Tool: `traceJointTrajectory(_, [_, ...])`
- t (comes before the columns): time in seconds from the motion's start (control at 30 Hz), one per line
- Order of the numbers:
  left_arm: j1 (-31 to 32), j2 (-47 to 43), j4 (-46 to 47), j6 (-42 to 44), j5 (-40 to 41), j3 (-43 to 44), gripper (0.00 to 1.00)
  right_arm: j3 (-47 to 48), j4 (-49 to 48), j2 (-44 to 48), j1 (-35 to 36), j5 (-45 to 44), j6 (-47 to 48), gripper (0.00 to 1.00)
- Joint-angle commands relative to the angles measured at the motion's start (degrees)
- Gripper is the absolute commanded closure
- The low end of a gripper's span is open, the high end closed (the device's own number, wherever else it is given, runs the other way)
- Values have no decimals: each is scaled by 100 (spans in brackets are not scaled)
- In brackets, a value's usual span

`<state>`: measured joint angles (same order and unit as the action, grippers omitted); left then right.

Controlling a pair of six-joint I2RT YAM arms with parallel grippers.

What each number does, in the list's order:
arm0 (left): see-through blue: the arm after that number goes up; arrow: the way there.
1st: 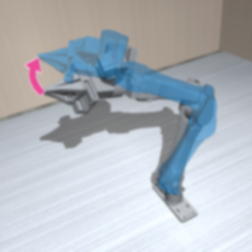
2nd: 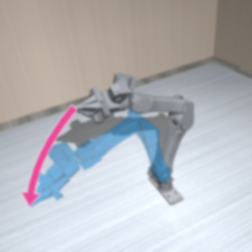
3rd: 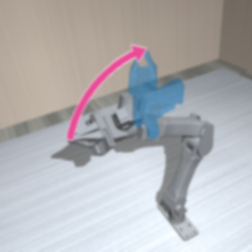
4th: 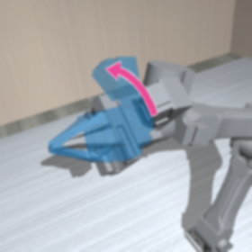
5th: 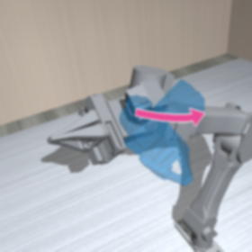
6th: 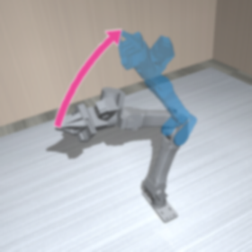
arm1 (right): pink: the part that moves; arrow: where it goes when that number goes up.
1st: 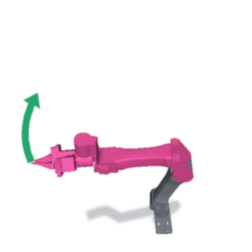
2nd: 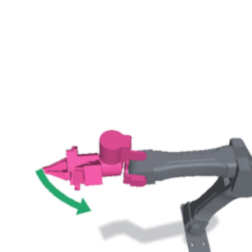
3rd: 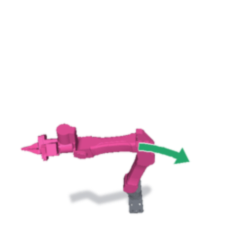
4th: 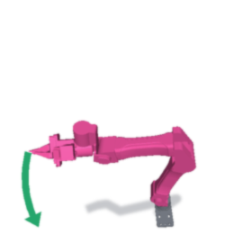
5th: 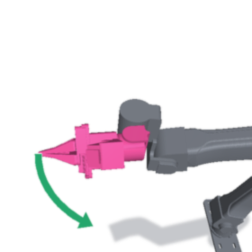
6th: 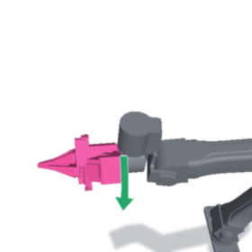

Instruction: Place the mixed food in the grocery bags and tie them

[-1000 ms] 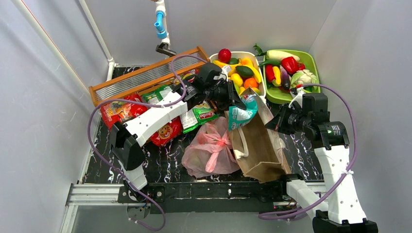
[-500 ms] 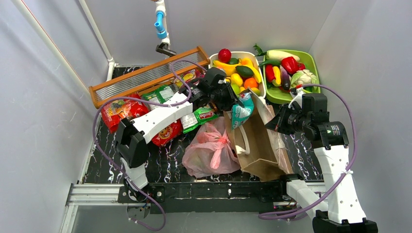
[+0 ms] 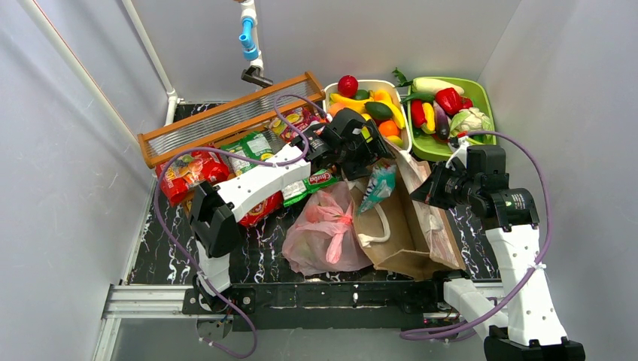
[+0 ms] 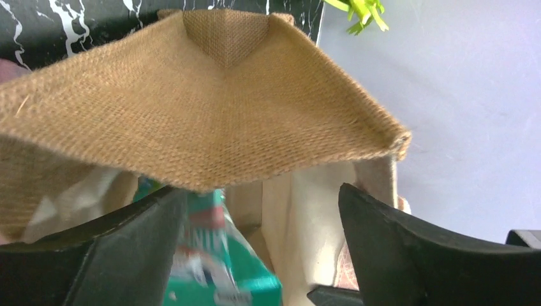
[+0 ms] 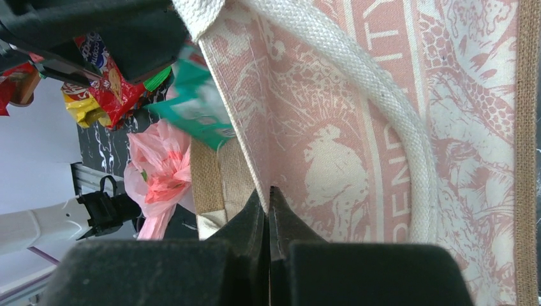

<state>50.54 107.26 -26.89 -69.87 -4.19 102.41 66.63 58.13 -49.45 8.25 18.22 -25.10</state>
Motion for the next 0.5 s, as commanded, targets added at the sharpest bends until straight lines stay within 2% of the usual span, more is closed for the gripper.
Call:
traceJointTrajectory(0.0, [36, -214, 18, 17, 196, 188, 8, 6, -136, 33, 1, 208, -17, 99])
traceJointTrajectory(0.47, [76, -775, -193, 540, 333, 254, 2, 69, -124, 10, 1, 232, -20, 99])
